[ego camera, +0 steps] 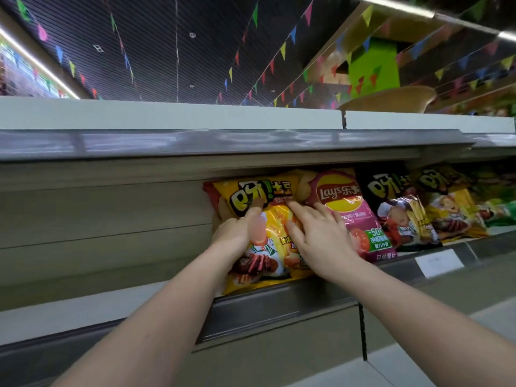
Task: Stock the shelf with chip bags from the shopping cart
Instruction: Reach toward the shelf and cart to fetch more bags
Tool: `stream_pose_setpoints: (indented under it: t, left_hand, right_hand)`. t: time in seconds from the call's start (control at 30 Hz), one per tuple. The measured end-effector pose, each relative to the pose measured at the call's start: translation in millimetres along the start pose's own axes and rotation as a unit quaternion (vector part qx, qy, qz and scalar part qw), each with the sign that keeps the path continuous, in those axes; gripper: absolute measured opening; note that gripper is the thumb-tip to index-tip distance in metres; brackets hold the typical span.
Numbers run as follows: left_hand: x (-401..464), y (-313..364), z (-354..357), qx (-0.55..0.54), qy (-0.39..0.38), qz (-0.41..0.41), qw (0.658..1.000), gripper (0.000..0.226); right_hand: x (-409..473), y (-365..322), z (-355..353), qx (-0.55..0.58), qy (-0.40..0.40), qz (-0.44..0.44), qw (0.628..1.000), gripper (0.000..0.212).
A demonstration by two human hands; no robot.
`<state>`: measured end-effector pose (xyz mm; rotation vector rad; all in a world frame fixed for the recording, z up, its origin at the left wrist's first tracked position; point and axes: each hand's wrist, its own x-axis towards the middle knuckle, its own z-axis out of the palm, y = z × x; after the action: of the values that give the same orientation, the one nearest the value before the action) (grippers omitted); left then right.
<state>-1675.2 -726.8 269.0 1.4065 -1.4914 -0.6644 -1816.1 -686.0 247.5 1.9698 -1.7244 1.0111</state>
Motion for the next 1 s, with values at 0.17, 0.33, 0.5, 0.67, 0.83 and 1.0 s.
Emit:
stream_pose_setpoints:
  t: [0.17, 0.33, 0.5, 0.67, 0.83, 1.0]
  left_hand:
    - [14, -14, -4, -0.104, -0.007, 0.018, 0.994, 0.127]
    - [-16, -12, -27, -0.128, 0.046, 0.064, 0.989, 0.082]
    - [-29, -26, -64, -0.079, 0.118, 0.097, 0.985, 0.052]
    - [-42, -55, -115, -0.077, 0.216, 0.116, 0.966, 0.015]
    - [-64, -88, -179, -0.116, 0.285, 0.103, 0.946, 0.015]
    - [-98, -124, -254, -0.104, 0.349, 0.086, 0.928, 0.019]
  right_hand:
    - [5, -2, -7, 0.052, 0.039, -0.002, 0.998, 0.047]
    - [9, -24, -11, 0.074, 0.091, -0.077, 0.99, 0.043]
    - [10, -71, -7, 0.113, 0.06, -0.165, 0.978, 0.038]
    - [7, -125, 11, 0.181, -0.009, -0.219, 0.959, 0.032]
    - [-5, -189, 31, 0.268, -0.09, -0.242, 0.928, 0.027]
    - [-22, -275, 44, 0.34, -0.132, -0.284, 0.887, 0.025]
